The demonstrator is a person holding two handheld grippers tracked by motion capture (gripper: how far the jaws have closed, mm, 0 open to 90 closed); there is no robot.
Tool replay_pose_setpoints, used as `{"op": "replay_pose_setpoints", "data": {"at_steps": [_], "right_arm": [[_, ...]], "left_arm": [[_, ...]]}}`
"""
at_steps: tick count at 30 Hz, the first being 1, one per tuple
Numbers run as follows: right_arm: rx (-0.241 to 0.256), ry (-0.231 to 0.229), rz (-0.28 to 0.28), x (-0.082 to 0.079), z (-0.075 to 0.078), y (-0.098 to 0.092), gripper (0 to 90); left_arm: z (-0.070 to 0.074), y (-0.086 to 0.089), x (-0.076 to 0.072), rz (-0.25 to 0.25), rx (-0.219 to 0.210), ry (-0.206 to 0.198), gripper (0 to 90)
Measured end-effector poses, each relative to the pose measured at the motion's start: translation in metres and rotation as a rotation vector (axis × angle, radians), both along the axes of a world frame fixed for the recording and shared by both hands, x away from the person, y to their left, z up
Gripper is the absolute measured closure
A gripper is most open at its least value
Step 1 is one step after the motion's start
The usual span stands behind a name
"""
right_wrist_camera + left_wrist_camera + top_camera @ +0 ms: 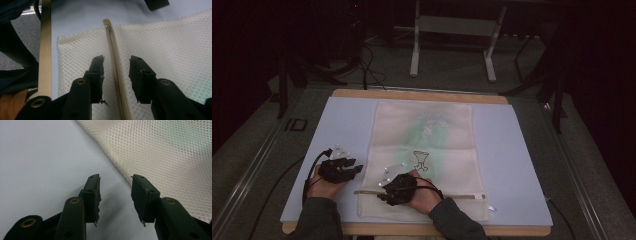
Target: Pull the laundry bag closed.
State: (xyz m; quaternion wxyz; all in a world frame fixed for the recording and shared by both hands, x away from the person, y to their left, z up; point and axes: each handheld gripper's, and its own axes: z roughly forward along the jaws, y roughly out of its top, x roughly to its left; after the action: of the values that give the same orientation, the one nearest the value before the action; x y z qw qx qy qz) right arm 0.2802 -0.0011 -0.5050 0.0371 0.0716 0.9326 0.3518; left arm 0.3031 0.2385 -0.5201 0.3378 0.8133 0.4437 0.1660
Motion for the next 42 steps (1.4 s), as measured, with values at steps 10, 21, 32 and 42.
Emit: {"op": "replay_pose_setpoints", "data": {"at_steps": [10,21,32,42], "right_arm": [[0.016,0.015,0.023,-0.003,-0.004,0.016,75.3],[0.036,0.011,0.026,-0.001,-0.005,0.035,75.5],[0.036,0.009,0.028,0.003,-0.009,0.055,76.2],[0.032,0.006,0.023,0.005,-0.014,0.070,77.2]], "left_arm": [[0.000,0.002,0.000,0.005,-0.007,0.002,57.8],[0.000,0.002,0.000,0.004,-0.007,0.003,57.7],[0.001,0.002,-0.001,0.010,-0.010,-0.008,57.9],[0.001,0.003,0.000,0.011,-0.013,-0.005,57.9]]}}
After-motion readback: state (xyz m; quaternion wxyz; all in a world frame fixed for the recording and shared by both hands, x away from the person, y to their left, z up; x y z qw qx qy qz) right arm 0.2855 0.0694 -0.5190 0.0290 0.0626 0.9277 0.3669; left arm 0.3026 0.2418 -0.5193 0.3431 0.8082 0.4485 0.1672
